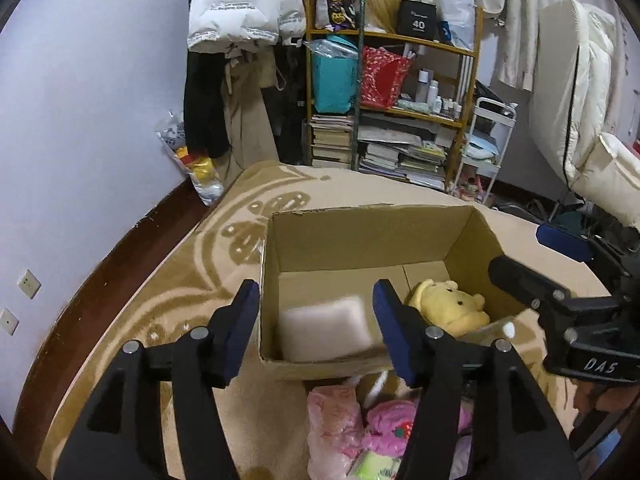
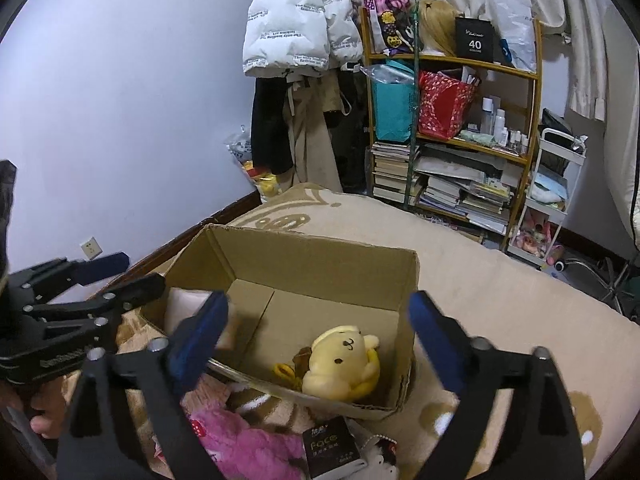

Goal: Organize soft objects
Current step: 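Withdraw both open tools from the box toward the remaining pile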

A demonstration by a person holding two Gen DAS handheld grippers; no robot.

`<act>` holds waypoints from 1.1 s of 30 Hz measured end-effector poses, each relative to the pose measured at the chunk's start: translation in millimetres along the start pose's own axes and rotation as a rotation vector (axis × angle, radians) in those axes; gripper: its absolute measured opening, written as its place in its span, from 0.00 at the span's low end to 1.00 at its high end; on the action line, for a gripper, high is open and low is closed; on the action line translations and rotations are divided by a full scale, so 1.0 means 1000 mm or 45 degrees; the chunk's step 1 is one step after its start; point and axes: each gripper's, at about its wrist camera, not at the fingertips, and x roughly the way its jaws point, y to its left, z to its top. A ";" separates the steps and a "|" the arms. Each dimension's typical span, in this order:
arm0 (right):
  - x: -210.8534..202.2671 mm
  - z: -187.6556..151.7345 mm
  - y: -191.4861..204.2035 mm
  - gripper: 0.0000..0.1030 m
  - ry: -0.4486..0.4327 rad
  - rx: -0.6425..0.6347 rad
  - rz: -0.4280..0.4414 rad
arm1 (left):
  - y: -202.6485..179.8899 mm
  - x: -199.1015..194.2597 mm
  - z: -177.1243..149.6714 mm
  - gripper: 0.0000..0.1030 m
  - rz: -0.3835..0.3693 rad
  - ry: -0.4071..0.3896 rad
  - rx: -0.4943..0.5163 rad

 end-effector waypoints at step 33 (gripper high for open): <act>-0.064 -0.035 -0.007 1.00 0.092 0.151 -0.055 | 0.015 -0.063 -0.051 0.91 0.031 0.137 -0.077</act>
